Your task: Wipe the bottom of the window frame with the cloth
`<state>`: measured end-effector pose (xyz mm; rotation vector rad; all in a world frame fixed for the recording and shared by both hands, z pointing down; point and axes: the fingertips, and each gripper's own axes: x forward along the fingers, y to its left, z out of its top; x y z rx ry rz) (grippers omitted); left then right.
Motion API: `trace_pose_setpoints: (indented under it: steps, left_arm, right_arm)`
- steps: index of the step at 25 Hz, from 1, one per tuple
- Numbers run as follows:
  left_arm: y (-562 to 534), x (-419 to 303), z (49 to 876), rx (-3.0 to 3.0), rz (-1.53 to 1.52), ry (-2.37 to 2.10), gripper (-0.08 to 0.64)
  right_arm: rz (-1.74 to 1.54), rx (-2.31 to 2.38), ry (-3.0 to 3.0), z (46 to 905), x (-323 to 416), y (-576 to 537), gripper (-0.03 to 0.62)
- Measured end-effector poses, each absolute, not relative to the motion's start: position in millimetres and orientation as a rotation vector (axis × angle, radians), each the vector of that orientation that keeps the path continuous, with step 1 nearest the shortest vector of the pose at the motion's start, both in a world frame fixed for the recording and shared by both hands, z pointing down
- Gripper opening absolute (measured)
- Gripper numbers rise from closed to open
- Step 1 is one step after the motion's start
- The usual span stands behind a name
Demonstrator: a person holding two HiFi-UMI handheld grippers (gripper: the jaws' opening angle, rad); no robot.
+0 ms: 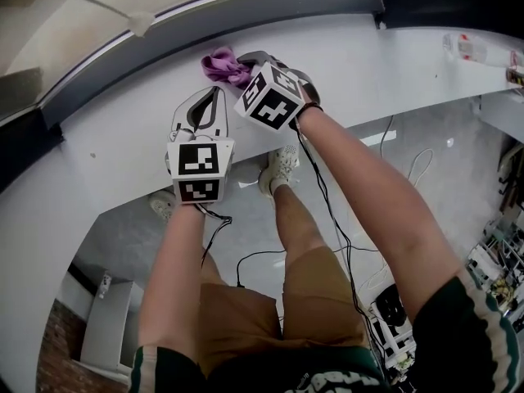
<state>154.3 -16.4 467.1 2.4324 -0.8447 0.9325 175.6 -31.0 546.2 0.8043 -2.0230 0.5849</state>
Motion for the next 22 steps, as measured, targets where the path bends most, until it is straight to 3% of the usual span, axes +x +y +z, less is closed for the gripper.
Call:
trace_pose_setpoints:
  steps: [22]
  left_arm:
    - [-1.4, 265.4, 472.1, 2.500, 0.967, -0.705, 0.003]
  right_arm:
    - [0.618, 0.883, -1.976, 547.3, 292.4, -11.4, 0.169]
